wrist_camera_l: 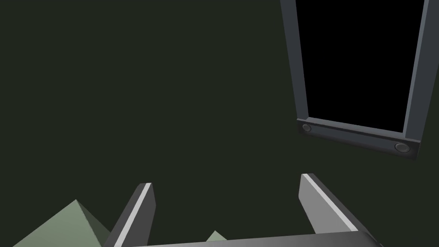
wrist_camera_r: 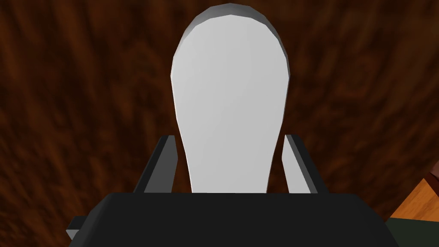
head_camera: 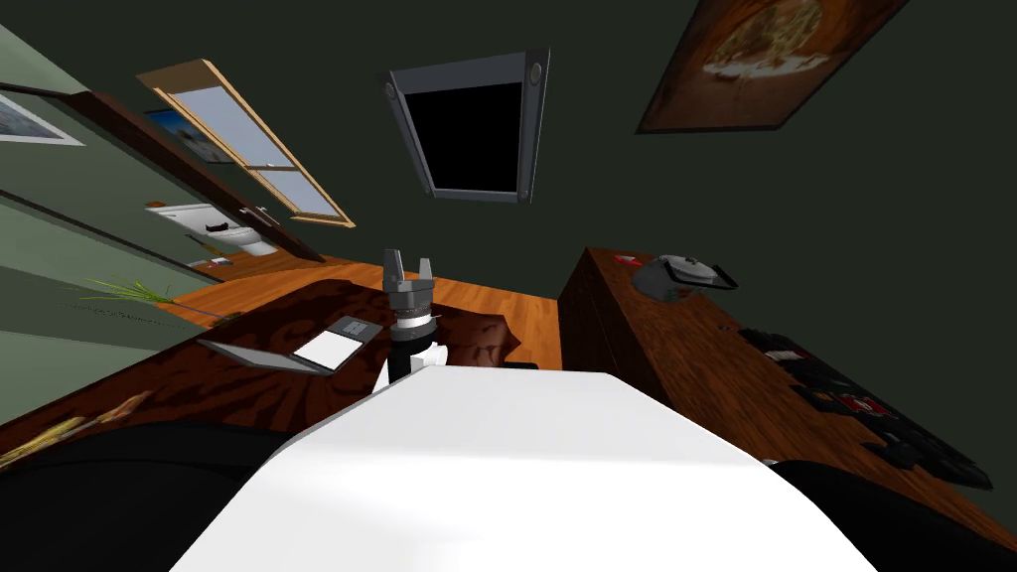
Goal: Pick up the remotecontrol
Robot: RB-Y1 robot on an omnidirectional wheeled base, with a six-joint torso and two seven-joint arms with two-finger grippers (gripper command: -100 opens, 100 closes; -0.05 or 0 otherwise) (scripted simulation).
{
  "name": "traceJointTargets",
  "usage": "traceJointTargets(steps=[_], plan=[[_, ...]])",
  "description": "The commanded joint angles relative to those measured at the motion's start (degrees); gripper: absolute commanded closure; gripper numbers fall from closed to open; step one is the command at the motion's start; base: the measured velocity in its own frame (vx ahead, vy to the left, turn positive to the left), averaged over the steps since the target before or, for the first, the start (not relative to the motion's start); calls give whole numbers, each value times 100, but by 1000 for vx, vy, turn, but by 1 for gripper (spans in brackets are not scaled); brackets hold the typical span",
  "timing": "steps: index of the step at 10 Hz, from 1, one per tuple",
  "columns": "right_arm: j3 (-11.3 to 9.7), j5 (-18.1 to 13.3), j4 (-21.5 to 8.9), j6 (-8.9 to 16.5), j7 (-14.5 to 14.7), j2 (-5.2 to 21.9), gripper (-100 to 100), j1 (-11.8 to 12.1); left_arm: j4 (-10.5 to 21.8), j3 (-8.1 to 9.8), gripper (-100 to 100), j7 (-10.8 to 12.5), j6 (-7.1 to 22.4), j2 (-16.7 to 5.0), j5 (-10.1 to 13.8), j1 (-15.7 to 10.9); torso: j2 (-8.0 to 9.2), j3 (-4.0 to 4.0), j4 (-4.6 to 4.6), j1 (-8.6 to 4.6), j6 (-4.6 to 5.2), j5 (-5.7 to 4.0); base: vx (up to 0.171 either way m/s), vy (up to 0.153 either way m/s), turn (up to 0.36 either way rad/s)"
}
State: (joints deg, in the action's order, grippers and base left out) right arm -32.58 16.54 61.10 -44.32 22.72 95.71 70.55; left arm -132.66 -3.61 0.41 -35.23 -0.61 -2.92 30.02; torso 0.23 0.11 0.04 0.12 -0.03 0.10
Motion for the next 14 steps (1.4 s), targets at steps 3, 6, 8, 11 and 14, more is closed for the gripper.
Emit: traceJointTargets(steps=[3, 6, 8, 11, 14], plan=[[125, 567, 434, 138, 161, 202, 100, 448, 0, 0, 0, 0, 0, 0, 0, 0, 6, 3, 1, 8, 4, 0, -68, -2, 94], [243, 988, 789, 262, 308, 389, 100, 815, 0, 0, 0, 0, 0, 0, 0, 0, -2, -2, -2, 7, 7, 3, -54, -6, 86], [361, 1367, 1144, 387, 455, 576, 100, 1182, 0, 0, 0, 0, 0, 0, 0, 0, -7, -5, -3, 8, 4, 5, -64, -3, 132], [480, 1831, 1500, 511, 602, 764, 100, 1550, 0, 0, 0, 0, 0, 0, 0, 0, 5, 2, -1, 10, 20, 5, -70, -6, 85], [598, 2169, 1805, 614, 778, 958, 100, 1861, 0, 0, 0, 0, 0, 0, 0, 1, -5, -4, -4, 17, 22, 11, -50, 1, 94]])
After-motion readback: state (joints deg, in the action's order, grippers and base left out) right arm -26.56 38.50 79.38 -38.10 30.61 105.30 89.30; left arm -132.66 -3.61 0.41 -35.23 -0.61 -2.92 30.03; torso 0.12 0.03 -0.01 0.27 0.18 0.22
